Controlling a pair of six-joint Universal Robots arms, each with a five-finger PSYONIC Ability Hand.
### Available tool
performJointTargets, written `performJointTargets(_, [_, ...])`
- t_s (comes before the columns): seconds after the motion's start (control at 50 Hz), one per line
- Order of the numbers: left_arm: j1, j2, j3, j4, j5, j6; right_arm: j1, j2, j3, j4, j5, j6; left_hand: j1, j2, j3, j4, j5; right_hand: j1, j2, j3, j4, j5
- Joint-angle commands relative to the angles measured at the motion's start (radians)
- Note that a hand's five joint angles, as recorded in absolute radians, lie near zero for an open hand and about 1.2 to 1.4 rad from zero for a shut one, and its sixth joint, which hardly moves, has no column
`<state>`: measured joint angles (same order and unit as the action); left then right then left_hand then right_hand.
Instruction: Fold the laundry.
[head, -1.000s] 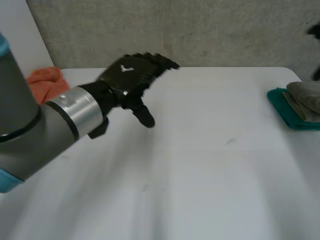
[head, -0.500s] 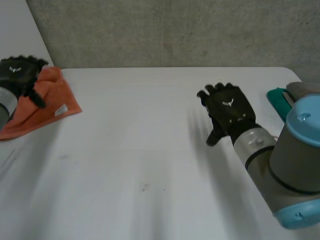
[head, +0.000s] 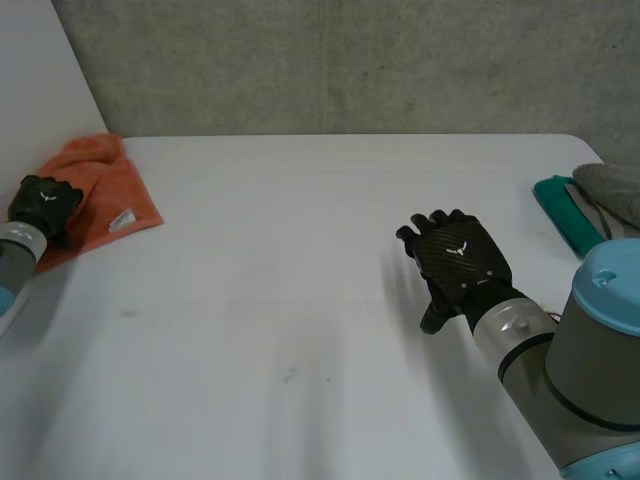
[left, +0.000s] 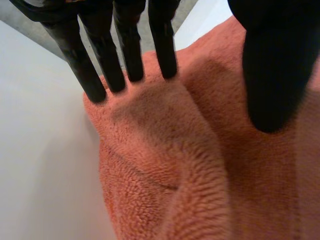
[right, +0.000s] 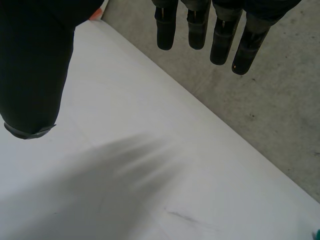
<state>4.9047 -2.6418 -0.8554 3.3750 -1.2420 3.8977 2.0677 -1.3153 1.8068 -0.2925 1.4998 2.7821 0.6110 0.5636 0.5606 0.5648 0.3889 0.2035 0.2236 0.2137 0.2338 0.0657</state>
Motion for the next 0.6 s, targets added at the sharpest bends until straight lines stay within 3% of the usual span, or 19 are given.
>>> performJointTargets(0.02, [-0.019,-0.027,0.039,0.014,-0.083,0.011,0.0,-0.001,0.003,0.0,-0.018,-0.001,0.785,0.833,0.836,0.831,0.833,-0.029,-0.049,-0.039,-0.059,-0.066])
performJointTargets(0.14, [-0.099,0.158,-0.125,0.073,-0.114,-0.012,-0.001,-0.001,0.0,-0.002,-0.018,-0.001,0.785,0.833,0.836,0.831,0.833,-0.029,-0.049,-0.039,-0.059,-0.066])
performJointTargets(0.24, [-0.128,0.333,-0.263,0.277,-0.113,-0.168,-0.001,-0.001,-0.006,0.0,-0.018,-0.001,0.785,0.833,0.836,0.831,0.833,-0.029,-0.049,-0.039,-0.059,-0.066])
performJointTargets(0.3, [-0.126,0.312,-0.275,0.323,-0.102,-0.233,-0.001,-0.002,-0.001,0.001,-0.02,-0.001,0.736,0.784,0.787,0.782,0.784,-0.029,-0.049,-0.039,-0.059,-0.066])
performJointTargets(0.32, [-0.126,0.303,-0.275,0.319,-0.097,-0.233,-0.001,-0.002,0.0,0.001,-0.021,-0.001,0.399,0.446,0.449,0.445,0.446,-0.029,-0.049,-0.039,-0.059,-0.066])
performJointTargets(0.34, [-0.126,0.284,-0.272,0.295,-0.082,-0.231,-0.001,-0.004,0.006,0.0,-0.021,-0.004,-0.381,-0.333,-0.33,-0.335,-0.333,-0.029,-0.049,-0.039,-0.059,-0.066])
performJointTargets(0.48, [-0.064,0.175,-0.168,0.031,0.065,-0.225,-0.011,-0.007,0.019,-0.002,-0.047,-0.032,-0.433,-0.385,-0.382,-0.387,-0.385,-0.029,-0.049,-0.039,-0.059,-0.066])
performJointTargets(0.6, [-0.008,0.122,-0.087,-0.077,0.095,-0.218,-0.041,-0.007,0.02,-0.002,-0.055,-0.033,-0.395,-0.347,-0.344,-0.348,-0.347,-0.029,-0.049,-0.039,-0.059,-0.066])
